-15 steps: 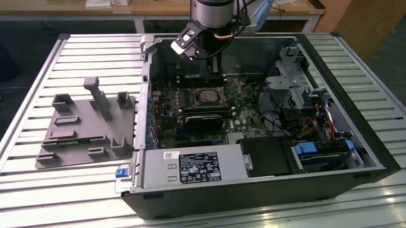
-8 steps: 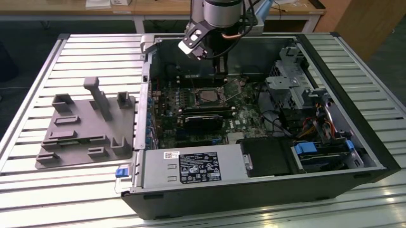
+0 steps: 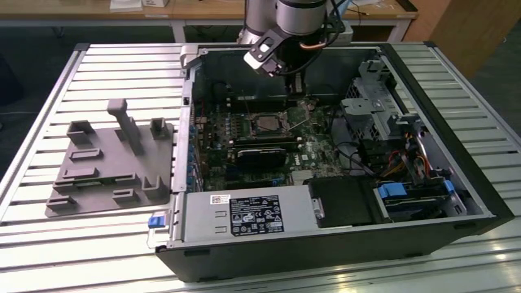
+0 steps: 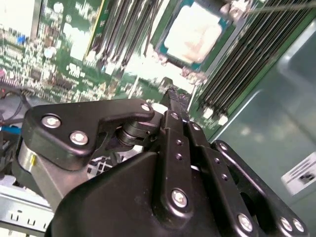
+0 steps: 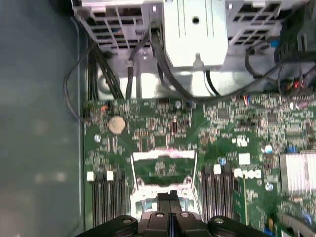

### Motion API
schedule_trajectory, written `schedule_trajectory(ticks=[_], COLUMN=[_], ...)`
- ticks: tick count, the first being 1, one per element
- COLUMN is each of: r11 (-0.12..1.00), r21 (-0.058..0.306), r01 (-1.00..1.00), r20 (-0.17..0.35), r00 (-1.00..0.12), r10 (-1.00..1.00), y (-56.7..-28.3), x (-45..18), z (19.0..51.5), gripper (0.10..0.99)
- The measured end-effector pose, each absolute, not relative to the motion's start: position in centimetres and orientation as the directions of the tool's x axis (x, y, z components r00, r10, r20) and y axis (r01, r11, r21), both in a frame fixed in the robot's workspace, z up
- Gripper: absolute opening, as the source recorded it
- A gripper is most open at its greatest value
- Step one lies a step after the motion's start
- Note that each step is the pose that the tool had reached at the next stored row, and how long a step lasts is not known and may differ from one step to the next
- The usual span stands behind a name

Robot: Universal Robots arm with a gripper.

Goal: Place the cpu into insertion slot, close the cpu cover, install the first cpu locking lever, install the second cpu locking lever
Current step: 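Close the cpu cover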

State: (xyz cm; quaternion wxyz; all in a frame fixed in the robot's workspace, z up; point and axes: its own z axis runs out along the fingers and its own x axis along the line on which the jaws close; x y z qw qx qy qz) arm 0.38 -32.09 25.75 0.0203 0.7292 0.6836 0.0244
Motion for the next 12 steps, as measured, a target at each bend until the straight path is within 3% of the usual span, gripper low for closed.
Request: schedule_trajectory(ticks=[12], r11=[-0.064], r21=[0.063], r01=[0.996], r20=[0.008], r00=[0.064], r10=[0.998], y=[-32.1], x=[3.8], z=[25.7], gripper=[0.102])
